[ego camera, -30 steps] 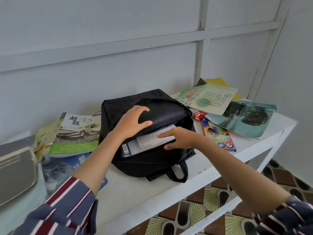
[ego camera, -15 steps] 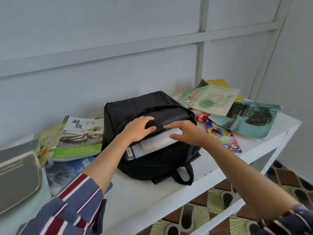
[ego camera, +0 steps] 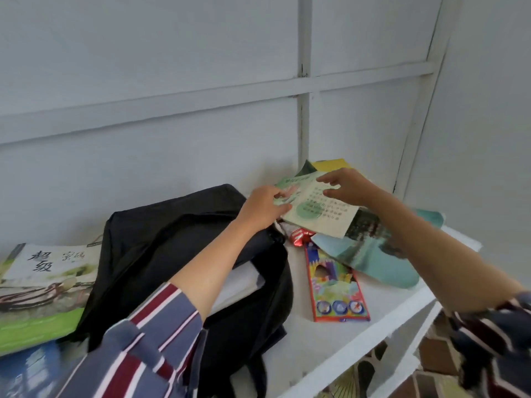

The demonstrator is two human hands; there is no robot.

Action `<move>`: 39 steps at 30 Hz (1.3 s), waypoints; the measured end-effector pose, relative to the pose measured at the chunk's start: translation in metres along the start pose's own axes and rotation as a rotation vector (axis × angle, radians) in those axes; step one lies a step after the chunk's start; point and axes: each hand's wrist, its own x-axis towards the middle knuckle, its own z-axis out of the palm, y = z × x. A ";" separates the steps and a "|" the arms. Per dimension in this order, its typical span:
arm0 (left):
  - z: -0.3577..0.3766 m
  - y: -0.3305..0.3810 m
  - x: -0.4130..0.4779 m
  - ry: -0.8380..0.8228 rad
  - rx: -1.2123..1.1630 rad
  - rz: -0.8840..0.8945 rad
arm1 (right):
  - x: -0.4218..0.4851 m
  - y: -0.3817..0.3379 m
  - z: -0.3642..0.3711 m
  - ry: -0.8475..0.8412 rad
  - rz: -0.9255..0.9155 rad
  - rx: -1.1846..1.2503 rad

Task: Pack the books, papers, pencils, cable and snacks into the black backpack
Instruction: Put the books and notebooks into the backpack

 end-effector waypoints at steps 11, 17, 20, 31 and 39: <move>0.062 0.000 0.075 -0.213 -0.095 -0.323 | 0.120 0.098 0.002 -0.239 -0.017 0.023; 0.071 -0.007 0.078 -0.267 -0.145 -0.417 | 0.147 0.113 0.020 -0.305 0.039 0.148; 0.070 -0.009 0.079 -0.207 -0.153 -0.435 | 0.150 0.113 0.017 -0.262 0.029 0.251; 0.008 0.014 0.065 -0.001 -0.316 -0.273 | 0.124 0.079 -0.055 -0.173 -0.149 0.772; -0.056 0.035 0.020 0.261 -0.494 -0.062 | 0.075 0.032 -0.075 0.048 -0.334 0.766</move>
